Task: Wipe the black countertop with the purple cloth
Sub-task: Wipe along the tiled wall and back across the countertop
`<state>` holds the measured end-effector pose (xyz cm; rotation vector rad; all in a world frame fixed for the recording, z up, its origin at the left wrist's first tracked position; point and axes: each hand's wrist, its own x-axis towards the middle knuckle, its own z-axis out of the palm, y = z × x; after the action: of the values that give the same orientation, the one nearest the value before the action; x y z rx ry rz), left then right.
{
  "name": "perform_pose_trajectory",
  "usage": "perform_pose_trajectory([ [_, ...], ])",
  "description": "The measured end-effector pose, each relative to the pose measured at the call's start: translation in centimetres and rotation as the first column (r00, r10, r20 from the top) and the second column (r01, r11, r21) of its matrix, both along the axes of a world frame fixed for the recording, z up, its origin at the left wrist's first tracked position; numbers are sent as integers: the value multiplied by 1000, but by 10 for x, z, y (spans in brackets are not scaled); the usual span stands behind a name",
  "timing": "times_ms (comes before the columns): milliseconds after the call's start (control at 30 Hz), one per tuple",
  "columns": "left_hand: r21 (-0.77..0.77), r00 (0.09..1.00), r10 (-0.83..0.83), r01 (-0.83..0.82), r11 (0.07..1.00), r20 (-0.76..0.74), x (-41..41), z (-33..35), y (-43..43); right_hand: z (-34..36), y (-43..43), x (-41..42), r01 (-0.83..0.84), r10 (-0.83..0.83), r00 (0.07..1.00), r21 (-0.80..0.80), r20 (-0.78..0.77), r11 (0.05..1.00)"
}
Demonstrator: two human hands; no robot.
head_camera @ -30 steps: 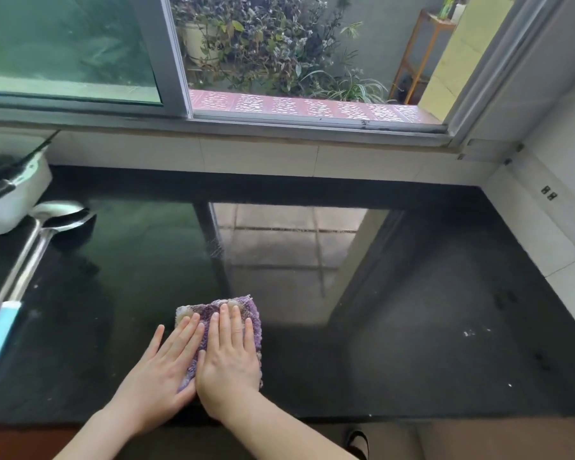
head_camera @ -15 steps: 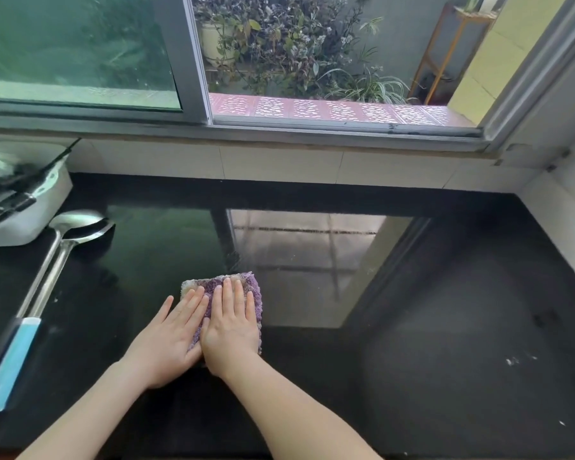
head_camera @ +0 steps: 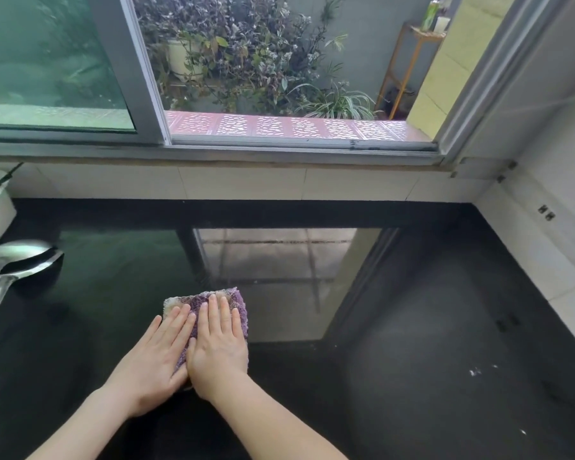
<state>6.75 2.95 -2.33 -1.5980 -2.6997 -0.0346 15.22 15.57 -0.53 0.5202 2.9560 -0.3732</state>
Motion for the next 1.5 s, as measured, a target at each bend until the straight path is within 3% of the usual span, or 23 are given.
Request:
perform_pose_trajectory([
  [400,8,997,-76,76,997,-9,61,4,134,2,118,69,105,-107,994,59,32,993],
  [633,9,992,-104,104,995,73,118,4,210,3,188,127,126,-124,991,59,-45,990],
  [833,-11,978,-125,129,992,168,165,9,277,0,248,174,337,-337,941,-2,-23,941],
  [1067,11,961,-177,179,984,213,214,17,346,-5,312,222,333,-324,943,147,-83,932],
  [1500,59,921,-272,266,962,278,296,20,442,-2,403,313,350,-359,933,179,18,919],
])
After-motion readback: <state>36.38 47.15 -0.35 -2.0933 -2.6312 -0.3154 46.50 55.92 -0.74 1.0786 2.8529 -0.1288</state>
